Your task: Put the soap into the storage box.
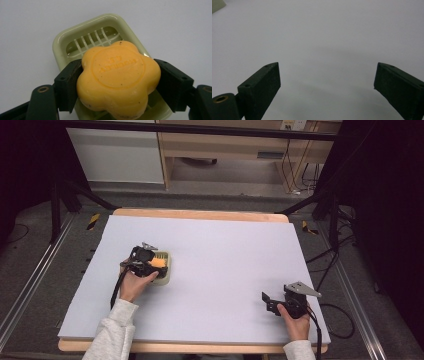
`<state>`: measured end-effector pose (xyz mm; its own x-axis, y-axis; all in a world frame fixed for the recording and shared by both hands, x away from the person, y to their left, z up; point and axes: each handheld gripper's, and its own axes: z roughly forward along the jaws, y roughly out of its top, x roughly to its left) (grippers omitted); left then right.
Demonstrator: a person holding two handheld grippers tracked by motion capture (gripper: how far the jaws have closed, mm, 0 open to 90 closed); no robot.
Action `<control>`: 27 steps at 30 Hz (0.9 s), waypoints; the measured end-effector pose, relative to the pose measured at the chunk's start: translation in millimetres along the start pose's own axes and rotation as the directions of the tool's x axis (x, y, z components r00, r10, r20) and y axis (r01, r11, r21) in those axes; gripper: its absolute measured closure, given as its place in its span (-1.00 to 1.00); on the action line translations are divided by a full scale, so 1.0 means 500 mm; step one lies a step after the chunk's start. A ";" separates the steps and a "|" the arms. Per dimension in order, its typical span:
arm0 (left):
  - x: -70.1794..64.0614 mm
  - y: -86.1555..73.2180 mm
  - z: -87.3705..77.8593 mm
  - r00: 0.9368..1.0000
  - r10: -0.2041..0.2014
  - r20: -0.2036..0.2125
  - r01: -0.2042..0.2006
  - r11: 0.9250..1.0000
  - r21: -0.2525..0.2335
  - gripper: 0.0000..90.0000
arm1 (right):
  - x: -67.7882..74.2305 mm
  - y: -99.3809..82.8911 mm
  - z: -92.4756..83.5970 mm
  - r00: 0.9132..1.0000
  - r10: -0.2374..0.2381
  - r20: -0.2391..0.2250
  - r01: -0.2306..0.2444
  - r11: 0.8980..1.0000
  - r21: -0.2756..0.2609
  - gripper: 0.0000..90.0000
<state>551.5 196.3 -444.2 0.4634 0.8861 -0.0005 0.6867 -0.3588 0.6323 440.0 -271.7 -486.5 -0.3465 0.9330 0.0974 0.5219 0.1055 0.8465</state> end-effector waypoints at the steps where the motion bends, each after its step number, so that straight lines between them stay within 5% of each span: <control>1: -0.001 0.000 -0.001 1.000 -0.005 0.002 0.005 1.000 -0.005 -0.43 | 0.000 0.000 0.000 1.000 0.000 0.000 0.000 1.000 0.000 -0.84; 5: -0.002 0.001 -0.007 1.000 0.001 0.003 -0.001 1.000 -0.014 -0.42 | 0.000 0.000 0.000 1.000 0.002 0.002 -0.002 1.000 0.000 -0.84; 9: -0.004 0.008 -0.034 0.999 -0.011 0.032 0.014 0.996 -0.087 -0.38 | 0.000 0.000 0.000 1.000 0.001 0.002 -0.001 1.000 0.001 -0.84; 16: -0.009 0.013 -0.064 1.000 -0.014 0.026 0.017 0.989 -0.149 -0.39 | 0.001 0.000 0.000 1.000 0.001 0.006 -0.001 1.000 0.001 -0.84; 27: -0.024 -0.003 -0.081 1.000 -0.005 0.021 0.009 0.983 -0.185 -0.46 | 0.000 0.000 0.000 1.000 0.004 0.007 -0.004 1.000 0.001 -0.84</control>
<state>522.1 198.0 -413.9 0.4713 0.8817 -0.0202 0.5753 -0.2901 0.7648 440.0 -271.7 -486.5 -0.3393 0.9357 0.0969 0.5236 0.1023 0.8458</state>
